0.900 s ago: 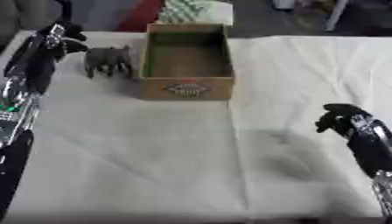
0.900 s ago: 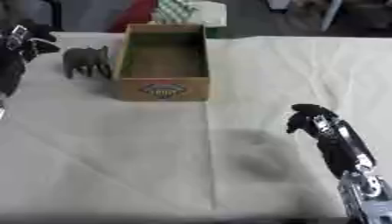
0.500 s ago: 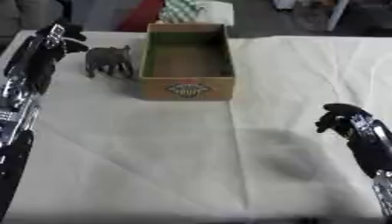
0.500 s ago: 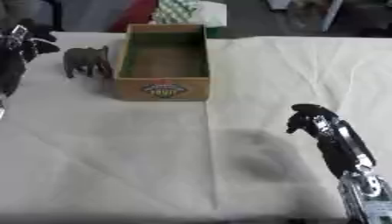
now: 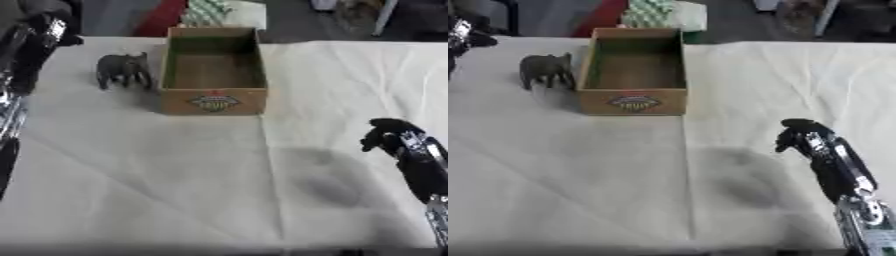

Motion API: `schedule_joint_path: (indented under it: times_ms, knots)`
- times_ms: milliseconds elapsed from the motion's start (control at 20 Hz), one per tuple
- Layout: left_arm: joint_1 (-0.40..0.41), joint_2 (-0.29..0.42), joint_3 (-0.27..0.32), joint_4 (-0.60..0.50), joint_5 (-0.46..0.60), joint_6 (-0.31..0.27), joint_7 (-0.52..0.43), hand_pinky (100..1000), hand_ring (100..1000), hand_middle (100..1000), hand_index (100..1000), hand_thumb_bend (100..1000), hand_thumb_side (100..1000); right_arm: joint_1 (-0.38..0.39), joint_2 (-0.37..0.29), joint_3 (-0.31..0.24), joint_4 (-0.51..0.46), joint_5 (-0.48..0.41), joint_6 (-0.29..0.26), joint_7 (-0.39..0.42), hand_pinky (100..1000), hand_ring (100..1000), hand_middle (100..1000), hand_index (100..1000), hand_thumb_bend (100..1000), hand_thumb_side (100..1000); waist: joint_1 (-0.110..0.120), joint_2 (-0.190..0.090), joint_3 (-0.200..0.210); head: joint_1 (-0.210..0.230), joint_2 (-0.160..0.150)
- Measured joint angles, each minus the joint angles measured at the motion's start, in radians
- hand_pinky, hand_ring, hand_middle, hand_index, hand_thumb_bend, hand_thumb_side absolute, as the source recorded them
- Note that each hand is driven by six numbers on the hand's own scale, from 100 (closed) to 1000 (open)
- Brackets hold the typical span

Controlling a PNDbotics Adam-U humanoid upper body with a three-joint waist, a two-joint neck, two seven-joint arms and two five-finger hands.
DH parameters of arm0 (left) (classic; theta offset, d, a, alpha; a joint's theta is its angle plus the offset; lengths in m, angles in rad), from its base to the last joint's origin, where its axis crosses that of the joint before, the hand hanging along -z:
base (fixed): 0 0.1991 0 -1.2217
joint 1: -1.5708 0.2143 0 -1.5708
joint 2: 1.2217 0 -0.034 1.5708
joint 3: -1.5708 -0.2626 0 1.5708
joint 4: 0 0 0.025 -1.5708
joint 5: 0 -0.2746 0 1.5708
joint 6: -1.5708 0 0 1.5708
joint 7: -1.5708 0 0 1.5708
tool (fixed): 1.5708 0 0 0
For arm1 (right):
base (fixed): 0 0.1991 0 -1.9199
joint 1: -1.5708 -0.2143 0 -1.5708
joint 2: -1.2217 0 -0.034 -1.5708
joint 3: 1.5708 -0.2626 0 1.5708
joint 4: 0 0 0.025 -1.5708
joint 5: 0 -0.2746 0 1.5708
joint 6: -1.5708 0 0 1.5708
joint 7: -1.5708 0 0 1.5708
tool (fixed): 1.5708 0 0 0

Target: Pick up objects on the table and place them in the box.

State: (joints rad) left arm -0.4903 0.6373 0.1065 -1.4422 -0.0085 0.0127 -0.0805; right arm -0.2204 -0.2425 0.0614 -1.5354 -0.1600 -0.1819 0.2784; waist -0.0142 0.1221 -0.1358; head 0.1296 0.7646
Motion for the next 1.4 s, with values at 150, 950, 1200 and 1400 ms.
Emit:
schedule_joint_path:
  times_ms: [150, 950, 1200, 1400]
  knots:
    - [-0.086, 0.059, -0.022, 0.094, -0.105, -0.025, -0.005, 792, 682, 660, 753, 222, 562, 0.000, 0.000, 0.000, 0.000, 0.000, 0.000, 0.000, 741, 522, 549, 745, 100, 764, 0.001, -0.003, -0.005, 0.000, 0.000]
    - [-0.443, -0.007, -0.097, 0.681, -0.792, -0.218, -0.020, 767, 717, 691, 753, 457, 213, -0.005, 0.000, 0.013, 0.000, 0.000, -0.002, 0.012, 741, 521, 549, 745, 100, 765, -0.001, -0.002, -0.038, 0.014, 0.000]
    - [-0.455, -0.035, -0.091, 0.756, -0.919, -0.270, -0.067, 772, 733, 721, 761, 508, 166, -0.006, 0.000, 0.015, 0.000, 0.000, -0.002, 0.014, 741, 521, 548, 745, 100, 769, -0.001, -0.001, -0.042, 0.018, 0.000]
    - [-0.455, -0.040, -0.084, 0.777, -0.967, -0.291, -0.089, 774, 739, 734, 764, 510, 157, -0.007, 0.000, 0.019, 0.000, 0.000, -0.001, 0.015, 741, 521, 548, 745, 100, 771, -0.001, 0.000, -0.043, 0.018, 0.000]
